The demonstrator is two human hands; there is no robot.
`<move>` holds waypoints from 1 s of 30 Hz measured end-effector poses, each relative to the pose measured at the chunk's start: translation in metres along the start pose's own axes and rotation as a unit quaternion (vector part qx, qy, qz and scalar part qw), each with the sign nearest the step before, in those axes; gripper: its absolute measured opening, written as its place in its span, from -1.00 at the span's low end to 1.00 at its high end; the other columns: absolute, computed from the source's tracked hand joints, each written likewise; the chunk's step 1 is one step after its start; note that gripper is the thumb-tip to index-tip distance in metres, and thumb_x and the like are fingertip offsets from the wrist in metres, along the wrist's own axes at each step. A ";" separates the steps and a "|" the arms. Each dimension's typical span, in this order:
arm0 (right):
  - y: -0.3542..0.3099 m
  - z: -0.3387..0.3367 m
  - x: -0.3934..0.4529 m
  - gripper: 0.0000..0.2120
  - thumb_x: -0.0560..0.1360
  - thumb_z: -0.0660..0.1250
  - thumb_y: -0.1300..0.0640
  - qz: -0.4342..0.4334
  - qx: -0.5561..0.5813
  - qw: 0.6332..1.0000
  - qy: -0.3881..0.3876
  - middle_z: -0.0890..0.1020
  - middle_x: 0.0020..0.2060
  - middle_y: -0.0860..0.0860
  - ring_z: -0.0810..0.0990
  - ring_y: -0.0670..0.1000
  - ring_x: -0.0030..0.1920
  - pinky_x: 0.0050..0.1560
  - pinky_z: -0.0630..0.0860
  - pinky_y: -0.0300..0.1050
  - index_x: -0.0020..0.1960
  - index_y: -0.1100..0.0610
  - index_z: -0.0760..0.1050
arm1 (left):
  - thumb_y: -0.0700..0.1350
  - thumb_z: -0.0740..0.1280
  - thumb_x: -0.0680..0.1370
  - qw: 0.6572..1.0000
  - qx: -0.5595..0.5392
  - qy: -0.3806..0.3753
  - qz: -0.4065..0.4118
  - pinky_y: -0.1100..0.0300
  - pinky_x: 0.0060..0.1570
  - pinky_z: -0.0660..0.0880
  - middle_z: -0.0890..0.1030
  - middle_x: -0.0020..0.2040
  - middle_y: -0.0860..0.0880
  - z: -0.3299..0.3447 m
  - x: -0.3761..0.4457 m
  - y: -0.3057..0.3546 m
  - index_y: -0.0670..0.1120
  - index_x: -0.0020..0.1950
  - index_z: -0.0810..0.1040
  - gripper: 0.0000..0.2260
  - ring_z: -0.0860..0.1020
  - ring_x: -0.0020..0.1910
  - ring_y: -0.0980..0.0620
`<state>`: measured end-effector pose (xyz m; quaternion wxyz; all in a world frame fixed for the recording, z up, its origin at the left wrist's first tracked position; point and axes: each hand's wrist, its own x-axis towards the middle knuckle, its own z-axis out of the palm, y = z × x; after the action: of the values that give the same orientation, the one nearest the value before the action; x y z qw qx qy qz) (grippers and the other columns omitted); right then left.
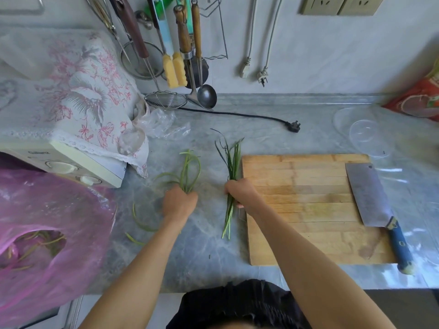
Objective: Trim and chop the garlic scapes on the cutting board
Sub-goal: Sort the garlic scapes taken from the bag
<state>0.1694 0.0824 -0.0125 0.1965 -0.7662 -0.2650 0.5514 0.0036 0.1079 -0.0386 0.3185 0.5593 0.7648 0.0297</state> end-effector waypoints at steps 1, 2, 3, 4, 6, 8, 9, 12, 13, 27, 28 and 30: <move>0.001 -0.003 -0.001 -0.94 0.37 0.24 0.19 0.000 0.030 1.000 -0.004 0.37 -0.40 0.03 0.36 0.04 -0.36 -0.31 0.34 -0.09 -0.28 0.13 0.40 | -0.18 0.25 0.50 1.000 -0.025 0.000 0.000 0.08 -0.14 0.33 0.54 -0.11 -0.17 -0.003 -0.002 -0.001 -0.23 -0.04 0.51 -0.86 0.47 -0.09 -0.21; 0.003 -0.005 -0.002 -0.93 0.37 0.25 0.18 -0.010 0.049 0.999 -0.005 0.39 -0.40 0.03 0.38 0.04 -0.35 -0.31 0.36 -0.09 -0.29 0.14 0.42 | -0.20 0.22 0.52 0.999 -0.048 -0.005 -0.002 0.10 -0.15 0.29 0.49 -0.16 -0.14 -0.005 -0.004 -0.002 -0.21 -0.08 0.48 -0.90 0.43 -0.13 -0.18; 0.005 -0.007 -0.003 -0.89 0.40 0.24 0.16 -0.025 0.054 0.998 0.001 0.40 -0.40 0.03 0.38 0.04 -0.35 -0.31 0.35 -0.09 -0.30 0.14 0.42 | -0.21 0.20 0.51 0.996 -0.083 -0.015 -0.008 0.10 -0.19 0.28 0.47 -0.20 -0.13 -0.007 -0.006 -0.002 -0.21 -0.10 0.47 -0.91 0.40 -0.17 -0.15; 0.007 -0.009 -0.006 -0.85 0.43 0.22 0.14 -0.042 0.058 0.997 0.003 0.41 -0.40 0.04 0.38 0.04 -0.37 -0.31 0.34 -0.10 -0.31 0.15 0.41 | -0.21 0.19 0.49 0.990 -0.139 -0.031 -0.018 0.09 -0.28 0.30 0.48 -0.27 -0.12 -0.007 -0.006 -0.003 -0.22 -0.13 0.48 -0.88 0.42 -0.23 -0.15; 0.010 -0.012 -0.009 -0.82 0.49 0.18 0.15 -0.055 0.107 0.993 -0.013 0.47 -0.38 0.10 0.44 0.06 -0.40 -0.35 0.40 -0.11 -0.26 0.19 0.41 | -0.23 0.20 0.48 0.956 -0.276 -0.082 -0.053 0.19 -0.49 0.30 0.50 -0.47 -0.08 -0.006 -0.006 -0.003 -0.26 -0.22 0.49 -0.86 0.43 -0.45 -0.11; 0.013 -0.016 -0.014 -0.82 0.54 0.15 0.19 -0.048 0.166 0.984 -0.043 0.54 -0.36 0.15 0.54 0.10 -0.42 -0.40 0.50 -0.12 -0.18 0.24 0.43 | -0.25 0.20 0.55 0.916 -0.368 -0.134 -0.083 0.30 -0.60 0.23 0.43 -0.57 0.00 -0.004 -0.010 -0.002 -0.19 -0.21 0.51 -0.83 0.36 -0.60 0.01; 0.016 -0.018 -0.017 -0.83 0.55 0.14 0.20 -0.051 0.173 0.982 -0.048 0.55 -0.37 0.15 0.55 0.10 -0.44 -0.43 0.51 -0.12 -0.15 0.24 0.42 | -0.22 0.19 0.59 0.900 -0.396 -0.157 -0.091 0.32 -0.61 0.20 0.40 -0.57 0.02 -0.005 -0.013 -0.001 -0.15 -0.17 0.51 -0.83 0.32 -0.64 0.06; 0.025 -0.026 -0.023 -0.85 0.57 0.14 0.20 -0.078 0.164 0.983 -0.031 0.48 -0.39 0.10 0.46 0.05 -0.48 -0.47 0.46 -0.09 -0.12 0.23 0.42 | -0.09 0.20 0.66 0.871 -0.438 -0.210 -0.072 0.32 -0.63 0.18 0.32 -0.55 0.04 -0.003 -0.026 0.005 -0.10 -0.11 0.48 -0.81 0.25 -0.65 0.11; 0.027 -0.029 -0.025 -0.86 0.57 0.15 0.20 -0.083 0.160 0.983 -0.018 0.45 -0.39 0.09 0.42 0.03 -0.49 -0.48 0.43 -0.10 -0.11 0.22 0.42 | -0.07 0.21 0.67 0.868 -0.442 -0.216 -0.061 0.32 -0.63 0.17 0.31 -0.54 0.04 -0.002 -0.029 0.007 -0.10 -0.12 0.45 -0.80 0.24 -0.65 0.11; 0.108 -0.155 -0.069 -0.83 0.57 0.14 0.15 -0.154 0.127 0.969 0.147 0.37 -0.41 0.03 0.31 0.01 -0.45 -0.49 0.25 -0.15 -0.03 0.21 0.47 | -0.01 0.16 0.69 0.915 -0.370 -0.105 0.126 0.24 -0.56 0.26 0.34 -0.46 -0.03 0.065 -0.118 0.128 -0.09 -0.16 0.28 -0.73 0.27 -0.63 0.05; 0.113 -0.163 -0.070 -0.82 0.56 0.14 0.15 -0.153 0.120 0.969 0.151 0.38 -0.41 0.03 0.32 0.01 -0.44 -0.49 0.26 -0.15 -0.03 0.23 0.46 | 0.01 0.16 0.68 0.923 -0.354 -0.085 0.123 0.22 -0.53 0.30 0.35 -0.47 -0.04 0.074 -0.119 0.135 -0.09 -0.18 0.28 -0.71 0.29 -0.64 0.02; 0.126 -0.184 -0.071 -0.85 0.55 0.15 0.15 -0.154 0.113 0.970 0.152 0.37 -0.41 0.03 0.31 0.01 -0.45 -0.48 0.27 -0.14 -0.07 0.22 0.43 | 0.06 0.16 0.65 0.941 -0.313 -0.058 0.119 0.14 -0.46 0.39 0.40 -0.49 -0.07 0.093 -0.126 0.151 -0.12 -0.20 0.32 -0.68 0.36 -0.63 -0.04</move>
<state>0.3499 -0.0622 0.0234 0.4024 -0.7639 -0.2828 0.4178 0.2002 0.0251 0.0051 0.5156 0.5189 0.6252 0.2722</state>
